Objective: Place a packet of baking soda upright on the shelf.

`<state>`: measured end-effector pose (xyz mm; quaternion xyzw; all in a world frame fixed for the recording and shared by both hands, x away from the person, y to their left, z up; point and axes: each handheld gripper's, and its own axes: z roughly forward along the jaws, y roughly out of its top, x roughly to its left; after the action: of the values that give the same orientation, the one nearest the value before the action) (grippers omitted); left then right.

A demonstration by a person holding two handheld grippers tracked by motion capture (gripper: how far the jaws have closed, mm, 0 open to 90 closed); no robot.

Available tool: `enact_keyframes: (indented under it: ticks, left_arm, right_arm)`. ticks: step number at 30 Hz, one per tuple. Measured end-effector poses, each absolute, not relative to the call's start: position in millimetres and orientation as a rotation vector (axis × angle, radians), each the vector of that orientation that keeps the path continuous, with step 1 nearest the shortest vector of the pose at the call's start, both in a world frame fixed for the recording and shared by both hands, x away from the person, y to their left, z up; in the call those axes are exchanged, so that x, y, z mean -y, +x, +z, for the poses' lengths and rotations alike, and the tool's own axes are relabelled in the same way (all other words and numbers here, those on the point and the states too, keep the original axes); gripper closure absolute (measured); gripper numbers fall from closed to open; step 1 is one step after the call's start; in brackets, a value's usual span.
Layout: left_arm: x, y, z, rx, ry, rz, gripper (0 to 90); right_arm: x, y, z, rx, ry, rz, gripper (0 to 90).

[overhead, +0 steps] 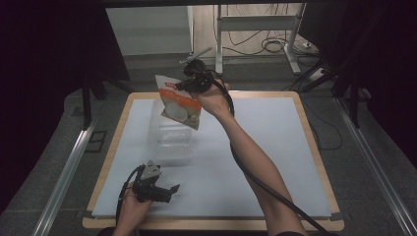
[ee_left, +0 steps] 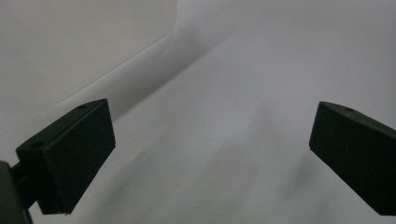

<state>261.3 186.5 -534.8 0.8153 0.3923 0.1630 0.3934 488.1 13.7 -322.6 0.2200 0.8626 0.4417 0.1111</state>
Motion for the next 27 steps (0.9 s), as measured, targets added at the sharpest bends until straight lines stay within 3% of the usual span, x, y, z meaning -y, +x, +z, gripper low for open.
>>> enact_keyframes:
  ticks: [17, 27]
  left_arm:
    - [-185.7, 261.0, -534.8, -0.994, 2.063, 0.411, 0.3]
    - [-185.6, 261.2, -534.8, -0.991, 2.073, 0.413, 0.3]
  right_arm:
    - [-47.5, 498.7, -343.9, -2.571, 0.645, 1.306, 89.4]
    - [-57.4, 502.4, -373.1, -2.626, 0.654, 1.236, 89.3]
